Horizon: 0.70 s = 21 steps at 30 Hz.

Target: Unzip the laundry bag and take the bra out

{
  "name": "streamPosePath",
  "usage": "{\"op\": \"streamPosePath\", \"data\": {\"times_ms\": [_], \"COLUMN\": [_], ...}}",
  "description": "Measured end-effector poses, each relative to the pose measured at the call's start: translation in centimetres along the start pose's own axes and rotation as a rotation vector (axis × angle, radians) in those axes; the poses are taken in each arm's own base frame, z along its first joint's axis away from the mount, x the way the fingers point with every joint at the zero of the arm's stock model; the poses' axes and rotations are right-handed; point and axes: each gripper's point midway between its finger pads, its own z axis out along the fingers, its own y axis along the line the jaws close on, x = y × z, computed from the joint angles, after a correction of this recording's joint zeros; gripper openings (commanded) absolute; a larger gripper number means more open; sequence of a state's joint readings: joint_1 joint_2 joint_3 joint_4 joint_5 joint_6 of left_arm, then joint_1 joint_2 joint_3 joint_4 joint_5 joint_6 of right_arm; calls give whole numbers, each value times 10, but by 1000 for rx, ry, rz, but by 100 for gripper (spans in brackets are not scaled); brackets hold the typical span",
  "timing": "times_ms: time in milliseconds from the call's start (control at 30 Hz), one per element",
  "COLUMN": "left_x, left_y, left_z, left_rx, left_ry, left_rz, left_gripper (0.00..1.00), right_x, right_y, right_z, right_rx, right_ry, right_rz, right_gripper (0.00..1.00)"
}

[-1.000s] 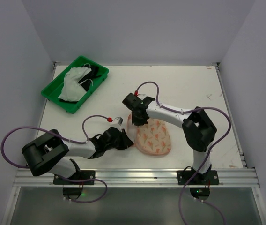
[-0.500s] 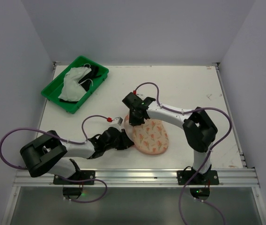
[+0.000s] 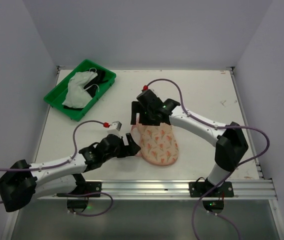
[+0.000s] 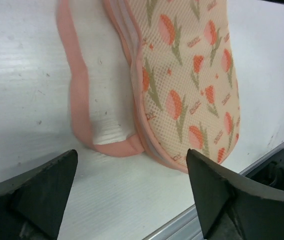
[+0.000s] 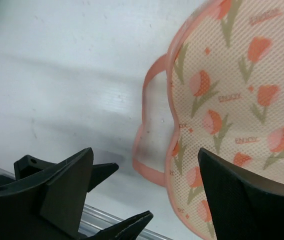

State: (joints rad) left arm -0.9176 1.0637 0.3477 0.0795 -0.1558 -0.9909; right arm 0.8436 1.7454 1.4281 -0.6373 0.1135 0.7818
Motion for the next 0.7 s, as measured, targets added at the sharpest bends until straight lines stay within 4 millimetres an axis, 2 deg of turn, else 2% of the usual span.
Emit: {"op": "streamPosePath", "data": {"times_ms": [67, 167, 300, 367, 433, 533, 633, 700], "left_x": [-12, -45, -116, -143, -166, -191, -205, -209], "left_y": [-4, -14, -9, 1, 4, 1, -10, -16], "left_z": [-9, -21, -40, -51, -66, -94, -129, -160], "left_rx": [-15, -33, -103, -153, -183, -207, -189, -167], "left_ry": [-27, -88, -225, -280, -326, -377, -438, -496], "left_rz": [9, 15, 8, 0, 17, 48, 85, 106], "left_gripper": [100, 100, 100, 100, 100, 100, 100, 100], "right_x": [-18, -54, -103, -115, -118, -115, -96, -79], "right_y": [0, -17, -78, -109, -135, -160, -170, -174], "right_z": [-20, -52, -103, -133, -167, -217, -265, -293], "right_rx": [-32, -49, 4, 41, 67, 90, 71, 42], "right_ry": [-53, -153, -334, -426, -515, -655, -789, -869], "right_rz": [4, 42, 122, 147, 161, 170, 144, 130], "right_gripper": [95, 98, 99, 99, 99, 99, 99, 99]}}
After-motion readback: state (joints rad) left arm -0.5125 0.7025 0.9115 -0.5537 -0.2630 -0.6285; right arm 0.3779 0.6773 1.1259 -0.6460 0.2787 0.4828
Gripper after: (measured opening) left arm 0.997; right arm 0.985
